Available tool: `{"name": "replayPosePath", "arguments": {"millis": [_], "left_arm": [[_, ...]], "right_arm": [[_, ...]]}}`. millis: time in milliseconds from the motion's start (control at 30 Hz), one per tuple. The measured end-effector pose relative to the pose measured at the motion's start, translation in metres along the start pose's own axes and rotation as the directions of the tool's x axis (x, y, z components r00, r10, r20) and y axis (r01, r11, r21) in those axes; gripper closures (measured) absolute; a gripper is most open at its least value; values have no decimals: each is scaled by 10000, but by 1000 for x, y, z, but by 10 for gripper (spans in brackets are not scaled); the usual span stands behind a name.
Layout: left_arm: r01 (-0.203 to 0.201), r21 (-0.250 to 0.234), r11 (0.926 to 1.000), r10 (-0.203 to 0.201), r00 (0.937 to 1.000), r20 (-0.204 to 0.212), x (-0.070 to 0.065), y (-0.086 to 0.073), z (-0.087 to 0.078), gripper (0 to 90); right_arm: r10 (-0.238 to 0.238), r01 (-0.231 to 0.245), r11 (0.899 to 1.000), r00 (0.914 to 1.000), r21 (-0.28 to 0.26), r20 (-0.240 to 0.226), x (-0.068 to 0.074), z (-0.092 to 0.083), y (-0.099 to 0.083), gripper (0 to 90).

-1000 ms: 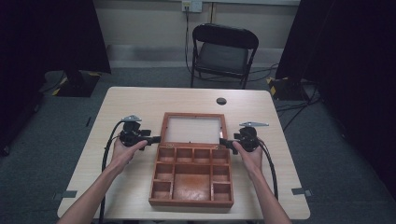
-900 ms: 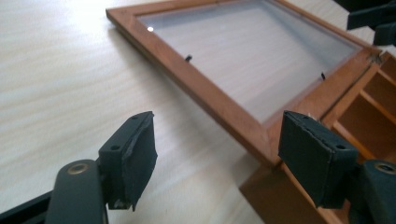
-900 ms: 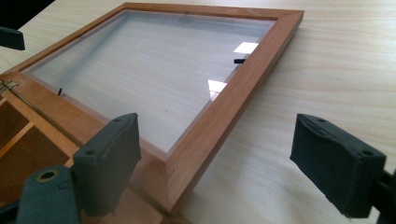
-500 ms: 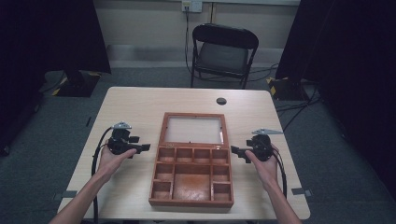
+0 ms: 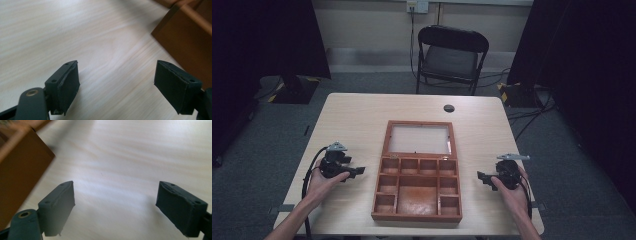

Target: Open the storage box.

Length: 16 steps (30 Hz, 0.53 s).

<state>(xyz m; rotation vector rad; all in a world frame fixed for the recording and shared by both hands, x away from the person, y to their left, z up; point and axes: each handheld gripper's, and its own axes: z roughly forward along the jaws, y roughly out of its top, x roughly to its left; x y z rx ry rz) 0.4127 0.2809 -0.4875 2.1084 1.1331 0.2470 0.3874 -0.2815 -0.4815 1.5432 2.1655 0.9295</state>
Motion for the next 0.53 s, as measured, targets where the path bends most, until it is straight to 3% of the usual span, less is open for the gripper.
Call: {"name": "replayPosePath", "arguments": {"millis": [100, 133, 200, 333, 533], "left_arm": [[-153, -165, 9997, 149, 9996, -230, -2, -6, 0, 202], [-366, -164, 9992, 360, 9987, -371, -4, -7, 0, 202], [-925, -132, 9956, 907, 9906, -1021, -7, -8, 3, 195], [-945, -714, 9930, 825, 9843, -1558, -12, -14, 9, 133], [-941, -714, 9930, 822, 9845, -1550, -12, -14, 9, 131]], "right_arm": [[-87, 80, 9998, 9992, 177, 383, -3, 0, -8, 137], [-226, 223, 9997, 9979, 56, 608, -2, 1, -11, 138], [-667, 667, 9978, 9926, 30, 1012, -1, 3, -14, 127], [-520, 581, 9970, 9923, -519, 1128, -1, 5, -20, 79], [-395, 483, 9964, 9916, -697, 1234, -1, 6, -22, 51]]}}
